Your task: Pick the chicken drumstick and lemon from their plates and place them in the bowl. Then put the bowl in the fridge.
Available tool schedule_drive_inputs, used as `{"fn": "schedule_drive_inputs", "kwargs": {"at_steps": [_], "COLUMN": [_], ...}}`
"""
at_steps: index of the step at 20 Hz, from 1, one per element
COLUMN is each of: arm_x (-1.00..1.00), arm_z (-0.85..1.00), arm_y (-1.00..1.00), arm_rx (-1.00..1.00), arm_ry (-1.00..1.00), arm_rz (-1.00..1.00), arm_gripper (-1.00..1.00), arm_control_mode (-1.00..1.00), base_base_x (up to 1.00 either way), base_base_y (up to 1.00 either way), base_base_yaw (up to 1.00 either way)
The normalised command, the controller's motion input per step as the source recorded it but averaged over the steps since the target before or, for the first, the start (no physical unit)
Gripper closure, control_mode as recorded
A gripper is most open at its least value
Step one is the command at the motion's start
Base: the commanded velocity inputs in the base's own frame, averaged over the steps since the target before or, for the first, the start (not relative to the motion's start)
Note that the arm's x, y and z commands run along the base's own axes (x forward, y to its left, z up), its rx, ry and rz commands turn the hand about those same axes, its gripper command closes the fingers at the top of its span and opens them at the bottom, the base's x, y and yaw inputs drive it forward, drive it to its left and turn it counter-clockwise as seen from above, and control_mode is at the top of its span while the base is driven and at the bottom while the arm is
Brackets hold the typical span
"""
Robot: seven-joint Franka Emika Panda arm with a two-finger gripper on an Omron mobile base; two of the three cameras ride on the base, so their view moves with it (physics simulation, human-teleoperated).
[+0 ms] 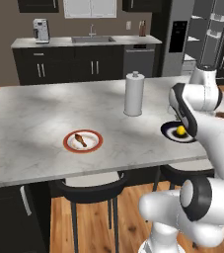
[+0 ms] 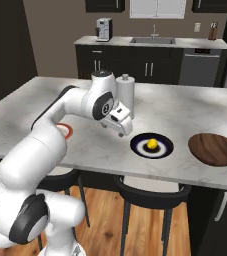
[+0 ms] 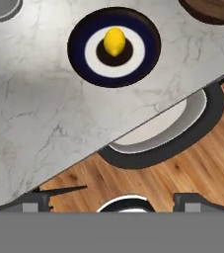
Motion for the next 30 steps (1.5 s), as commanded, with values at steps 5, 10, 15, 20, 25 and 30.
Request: {"fn": "schedule_drive_inputs", "kwargs": {"at_steps": [5, 10, 15, 20, 25, 30], "arm_x": [0.39, 0.31, 0.43, 0.37, 0.33, 0.23], "arm_z": [-0.11, -0.12, -0.19, -0.22, -0.22, -0.28], "arm_y": [-0.37, -0.27, -0.27, -0.22, -0.29, -0.32], "arm_rx": [0.06, 0.05, 0.01, 0.00, 0.06, 0.07], "arm_ry": [0.09, 0.01, 0.06, 0.01, 0.00, 0.00], "arm_rz": [-0.10, 0.00, 0.00, 0.00, 0.00, 0.00], "arm_gripper": [-1.00, -1.00, -1.00, -1.00, -1.00, -1.00], "arm_control_mode": [-1.00, -1.00, -1.00, -1.00, -1.00, -1.00], "base_base_x": [0.00, 0.00, 0.00, 0.00, 0.00, 0.00], "base_base_y": [0.00, 0.00, 0.00, 0.00, 0.00, 0.00], "base_base_yaw": [0.00, 0.00, 0.00, 0.00, 0.00, 0.00]}}
